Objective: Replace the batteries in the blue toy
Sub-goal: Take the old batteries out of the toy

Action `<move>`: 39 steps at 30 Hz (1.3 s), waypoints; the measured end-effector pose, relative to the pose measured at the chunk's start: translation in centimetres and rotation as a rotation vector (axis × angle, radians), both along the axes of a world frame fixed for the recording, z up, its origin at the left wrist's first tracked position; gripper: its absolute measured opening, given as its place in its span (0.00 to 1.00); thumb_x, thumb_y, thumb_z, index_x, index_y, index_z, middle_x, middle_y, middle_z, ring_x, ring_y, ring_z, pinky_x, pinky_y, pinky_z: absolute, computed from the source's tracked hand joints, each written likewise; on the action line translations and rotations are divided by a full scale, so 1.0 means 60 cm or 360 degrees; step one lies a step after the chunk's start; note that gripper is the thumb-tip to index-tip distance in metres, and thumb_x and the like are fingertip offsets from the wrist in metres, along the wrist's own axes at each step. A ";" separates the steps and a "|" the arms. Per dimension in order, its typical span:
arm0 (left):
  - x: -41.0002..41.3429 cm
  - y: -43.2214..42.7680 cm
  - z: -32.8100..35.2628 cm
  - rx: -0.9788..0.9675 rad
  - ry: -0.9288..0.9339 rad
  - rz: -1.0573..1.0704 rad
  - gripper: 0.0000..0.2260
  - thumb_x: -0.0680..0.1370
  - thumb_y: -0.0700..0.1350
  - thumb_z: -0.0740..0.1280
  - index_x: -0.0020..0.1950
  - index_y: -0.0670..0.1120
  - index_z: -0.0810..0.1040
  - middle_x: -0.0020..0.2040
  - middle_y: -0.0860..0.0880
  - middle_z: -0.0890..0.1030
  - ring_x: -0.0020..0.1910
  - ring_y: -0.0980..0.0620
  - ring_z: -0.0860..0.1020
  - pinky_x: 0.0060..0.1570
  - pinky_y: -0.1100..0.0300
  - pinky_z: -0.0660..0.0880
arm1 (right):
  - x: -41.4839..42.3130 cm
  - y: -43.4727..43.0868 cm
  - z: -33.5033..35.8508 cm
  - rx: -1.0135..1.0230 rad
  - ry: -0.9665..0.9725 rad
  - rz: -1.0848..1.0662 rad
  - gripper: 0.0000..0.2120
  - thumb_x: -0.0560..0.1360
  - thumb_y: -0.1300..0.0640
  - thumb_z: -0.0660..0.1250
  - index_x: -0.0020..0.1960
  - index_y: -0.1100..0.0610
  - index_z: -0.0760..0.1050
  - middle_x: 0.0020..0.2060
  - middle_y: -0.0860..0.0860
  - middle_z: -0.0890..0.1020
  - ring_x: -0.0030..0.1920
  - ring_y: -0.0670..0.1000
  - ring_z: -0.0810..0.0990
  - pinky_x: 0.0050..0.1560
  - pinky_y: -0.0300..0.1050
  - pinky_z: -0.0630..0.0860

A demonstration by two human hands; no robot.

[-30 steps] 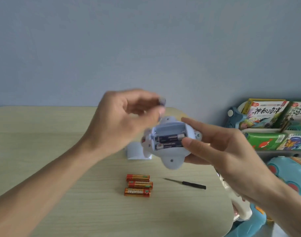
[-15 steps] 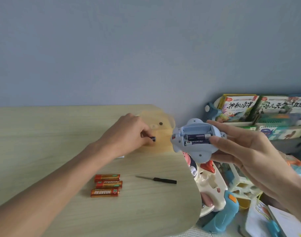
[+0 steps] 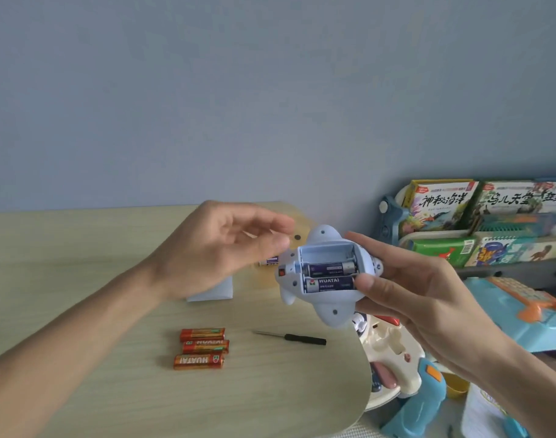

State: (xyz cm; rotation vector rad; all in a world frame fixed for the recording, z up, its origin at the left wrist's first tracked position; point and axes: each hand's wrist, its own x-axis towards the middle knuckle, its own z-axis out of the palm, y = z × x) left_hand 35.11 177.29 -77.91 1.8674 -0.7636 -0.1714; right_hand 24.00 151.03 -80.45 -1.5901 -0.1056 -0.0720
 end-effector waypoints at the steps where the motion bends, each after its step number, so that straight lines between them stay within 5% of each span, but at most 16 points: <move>1: -0.011 0.010 0.002 -0.0059 0.0095 -0.0115 0.21 0.71 0.51 0.79 0.64 0.53 0.84 0.61 0.52 0.87 0.58 0.49 0.86 0.56 0.59 0.82 | 0.001 0.007 0.001 0.0048 -0.0009 0.0016 0.25 0.69 0.57 0.73 0.66 0.50 0.82 0.57 0.57 0.89 0.57 0.59 0.88 0.54 0.48 0.85; 5: -0.045 0.025 -0.018 -0.0010 0.0074 -0.0260 0.41 0.65 0.43 0.85 0.75 0.58 0.74 0.70 0.55 0.82 0.67 0.52 0.82 0.68 0.56 0.78 | 0.004 0.045 0.004 0.0140 -0.0078 0.0168 0.28 0.74 0.56 0.77 0.73 0.54 0.77 0.63 0.58 0.86 0.62 0.62 0.86 0.61 0.57 0.83; 9: -0.060 0.039 -0.027 -0.0161 0.0140 -0.0193 0.42 0.65 0.39 0.83 0.75 0.58 0.73 0.68 0.53 0.84 0.67 0.51 0.83 0.67 0.53 0.79 | 0.006 0.081 0.007 0.0199 -0.0136 0.0254 0.24 0.75 0.58 0.72 0.70 0.57 0.77 0.64 0.59 0.85 0.62 0.64 0.85 0.60 0.60 0.83; 11: -0.061 0.055 -0.026 -0.0158 0.0122 -0.0150 0.42 0.63 0.39 0.83 0.74 0.59 0.74 0.67 0.53 0.85 0.65 0.52 0.84 0.65 0.57 0.80 | 0.010 0.088 0.011 -0.0085 -0.0253 0.0231 0.23 0.77 0.57 0.73 0.71 0.56 0.75 0.66 0.54 0.84 0.61 0.59 0.86 0.59 0.59 0.84; 14: -0.062 0.080 -0.020 -0.0075 0.0128 -0.0112 0.41 0.62 0.40 0.83 0.73 0.59 0.75 0.66 0.58 0.86 0.64 0.56 0.84 0.64 0.64 0.78 | 0.014 0.089 0.032 -0.0937 -0.0628 0.0133 0.27 0.74 0.47 0.74 0.71 0.49 0.74 0.68 0.41 0.79 0.65 0.48 0.83 0.61 0.49 0.82; 18: -0.070 0.099 -0.010 0.0050 0.0112 -0.0132 0.41 0.65 0.41 0.83 0.76 0.56 0.73 0.66 0.59 0.85 0.65 0.57 0.84 0.66 0.63 0.78 | 0.020 0.106 0.055 -0.1697 -0.1029 0.0349 0.24 0.77 0.41 0.70 0.72 0.42 0.73 0.76 0.44 0.66 0.72 0.42 0.73 0.65 0.42 0.77; 20: -0.072 0.105 -0.006 0.0090 0.0092 -0.0127 0.40 0.66 0.42 0.82 0.77 0.54 0.73 0.65 0.59 0.86 0.65 0.57 0.84 0.65 0.64 0.78 | 0.024 0.114 0.060 -0.1852 -0.1080 0.0418 0.24 0.78 0.40 0.68 0.73 0.40 0.72 0.76 0.46 0.65 0.67 0.38 0.72 0.64 0.37 0.76; 27: -0.076 0.116 0.002 0.0220 0.0062 -0.0117 0.38 0.68 0.42 0.83 0.75 0.60 0.74 0.64 0.63 0.85 0.64 0.60 0.84 0.66 0.65 0.77 | 0.025 0.132 0.070 -0.2235 -0.1102 0.0496 0.25 0.80 0.39 0.66 0.75 0.39 0.67 0.75 0.51 0.65 0.66 0.50 0.75 0.61 0.48 0.81; 33: -0.077 0.113 0.007 0.0284 0.0029 -0.0143 0.36 0.69 0.39 0.84 0.71 0.62 0.77 0.60 0.61 0.88 0.59 0.59 0.86 0.63 0.62 0.80 | 0.023 0.147 0.095 -0.2358 -0.1011 0.0557 0.25 0.77 0.35 0.68 0.71 0.37 0.67 0.70 0.49 0.66 0.58 0.51 0.79 0.46 0.49 0.84; 39: -0.079 0.115 0.019 0.0229 0.0030 -0.0161 0.35 0.67 0.42 0.83 0.71 0.60 0.77 0.59 0.61 0.88 0.59 0.59 0.86 0.61 0.66 0.79 | 0.033 0.136 0.104 -0.2476 -0.1016 0.0510 0.21 0.77 0.30 0.63 0.62 0.41 0.73 0.68 0.51 0.69 0.51 0.52 0.82 0.43 0.41 0.77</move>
